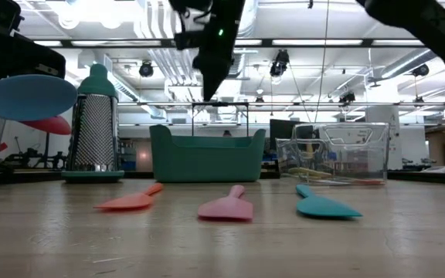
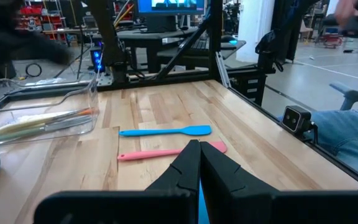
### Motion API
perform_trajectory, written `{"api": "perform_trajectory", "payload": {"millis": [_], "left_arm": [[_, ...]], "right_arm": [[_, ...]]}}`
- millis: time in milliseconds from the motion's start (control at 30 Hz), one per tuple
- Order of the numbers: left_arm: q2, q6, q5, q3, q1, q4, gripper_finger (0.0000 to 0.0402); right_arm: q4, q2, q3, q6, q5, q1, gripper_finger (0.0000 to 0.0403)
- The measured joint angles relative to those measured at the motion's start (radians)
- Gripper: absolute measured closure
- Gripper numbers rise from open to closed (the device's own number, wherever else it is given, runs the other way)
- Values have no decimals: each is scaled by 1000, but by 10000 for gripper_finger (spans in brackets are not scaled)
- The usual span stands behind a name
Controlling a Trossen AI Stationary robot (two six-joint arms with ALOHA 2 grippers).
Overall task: Pick & Place Kitchen Items
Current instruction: Put the blue spatula into the green bin
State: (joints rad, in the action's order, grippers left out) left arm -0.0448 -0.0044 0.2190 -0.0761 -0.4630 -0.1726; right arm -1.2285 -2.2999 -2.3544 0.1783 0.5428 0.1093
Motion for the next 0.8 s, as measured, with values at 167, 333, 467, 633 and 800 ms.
{"api": "perform_trajectory", "payload": {"millis": [167,333,467,633,800], "left_arm": [[0,0,0,0,0,0,392],[0,0,0,0,0,0,392],[0,0,0,0,0,0,392],[0,0,0,0,0,0,392],[0,0,0,0,0,0,392]], "right_arm": [[-113,19,0,-7,-295,-86,301],[-141,14,1,7,-423,-203,314],[-200,2,6,36,-401,-309,316],[-221,-5,14,-18,-375,-428,303],[-167,-8,101,2,-317,-532,273]]}}
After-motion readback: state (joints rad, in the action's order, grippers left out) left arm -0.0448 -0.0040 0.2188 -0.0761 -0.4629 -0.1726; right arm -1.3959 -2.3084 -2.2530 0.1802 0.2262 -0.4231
